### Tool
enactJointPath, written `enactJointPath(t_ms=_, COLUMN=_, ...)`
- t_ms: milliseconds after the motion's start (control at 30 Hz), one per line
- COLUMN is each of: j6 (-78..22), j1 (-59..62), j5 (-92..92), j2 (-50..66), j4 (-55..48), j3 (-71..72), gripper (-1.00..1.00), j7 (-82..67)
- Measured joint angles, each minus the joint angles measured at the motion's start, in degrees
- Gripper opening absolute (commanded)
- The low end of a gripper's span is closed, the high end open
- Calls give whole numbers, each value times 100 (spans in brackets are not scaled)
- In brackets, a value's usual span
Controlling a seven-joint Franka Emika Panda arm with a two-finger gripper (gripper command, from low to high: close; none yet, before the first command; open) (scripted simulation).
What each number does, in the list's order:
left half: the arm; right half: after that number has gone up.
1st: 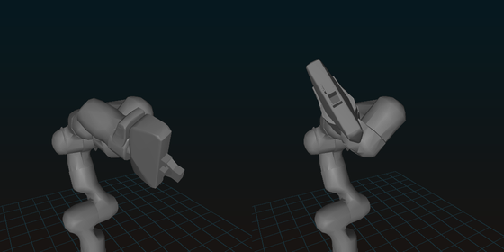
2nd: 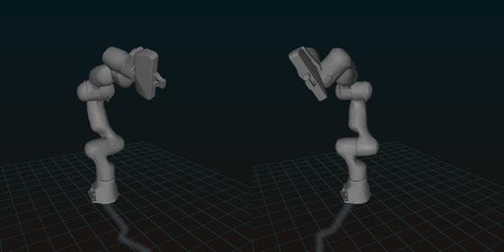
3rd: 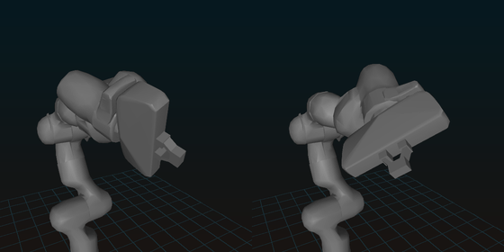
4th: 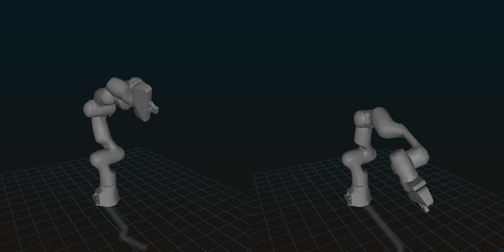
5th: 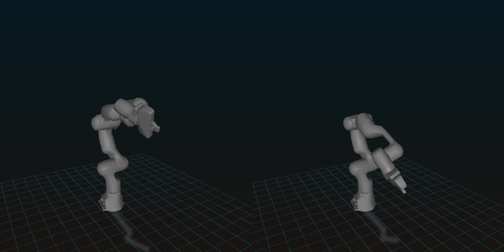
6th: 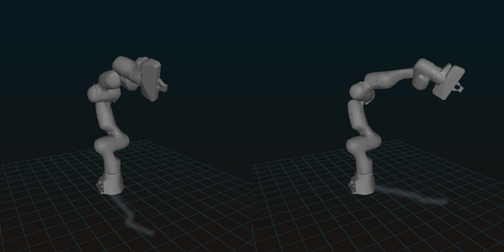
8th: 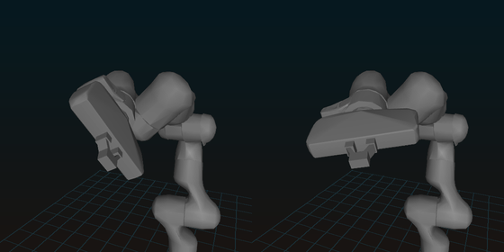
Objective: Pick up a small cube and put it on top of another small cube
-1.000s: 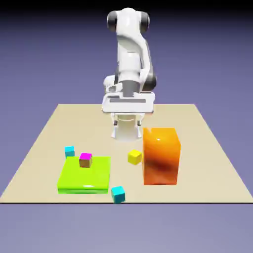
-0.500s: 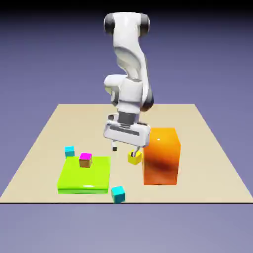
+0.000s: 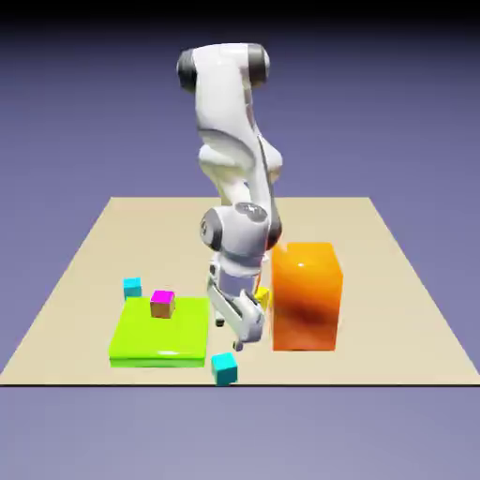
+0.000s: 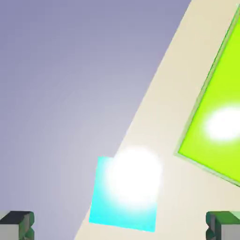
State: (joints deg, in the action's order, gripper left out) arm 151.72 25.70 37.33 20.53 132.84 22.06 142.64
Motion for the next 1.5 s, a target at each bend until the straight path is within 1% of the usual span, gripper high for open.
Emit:
enactJointPath(t_ms=67, j6=-52, j1=62, j5=87, j2=124, j4=-66, j3=52, gripper=0, j7=234)
enactJointPath(t_ms=200, j6=410, j1=-340, j5=835, j2=954, j4=-400, j3=-555, gripper=0, j7=810)
enactJointPath(t_ms=233, j6=523, j1=-438, j5=1018, j2=1157, j4=-482, j3=-704, gripper=-100, j7=952)
enactJointPath(t_ms=300, j6=525, j1=-438, j5=1018, j2=1157, j4=-482, j3=-704, gripper=-100, j7=952)
enactJointPath(t_ms=467, j6=-48, j1=60, j5=86, j2=122, j4=-66, j3=53, gripper=-100, j7=232)
enactJointPath(t_ms=500, j6=-189, j1=-135, j5=64, j2=27, j4=-115, j3=94, gripper=-100, j7=123)
enactJointPath(t_ms=800, j6=-256, j1=1292, j5=-890, j2=-1842, j4=1583, j3=-1322, gripper=-100, j7=348)
enactJointPath(t_ms=1000, j6=-59, j1=2467, j5=-1479, j2=-2940, j4=2811, j3=-2341, gripper=-100, j7=700)
enactJointPath(t_ms=1067, j6=61, j1=2659, j5=-1477, j2=-2894, j4=2886, j3=-2405, gripper=-100, j7=798)
enactJointPath(t_ms=1300, j6=1277, j1=2434, j5=-159, j2=-1442, j4=2680, j3=-3063, gripper=-100, j7=1821)
enactJointPath(t_ms=1333, j6=1310, j1=2427, j5=-123, j2=-1402, j4=2675, j3=-3081, gripper=100, j7=1849)
enactJointPath(t_ms=1400, j6=1305, j1=2427, j5=-121, j2=-1402, j4=2675, j3=-3080, gripper=100, j7=1850)
enactJointPath(t_ms=1500, j6=783, j1=2507, j5=-687, j2=-2024, j4=2763, j3=-2799, gripper=100, j7=1412)
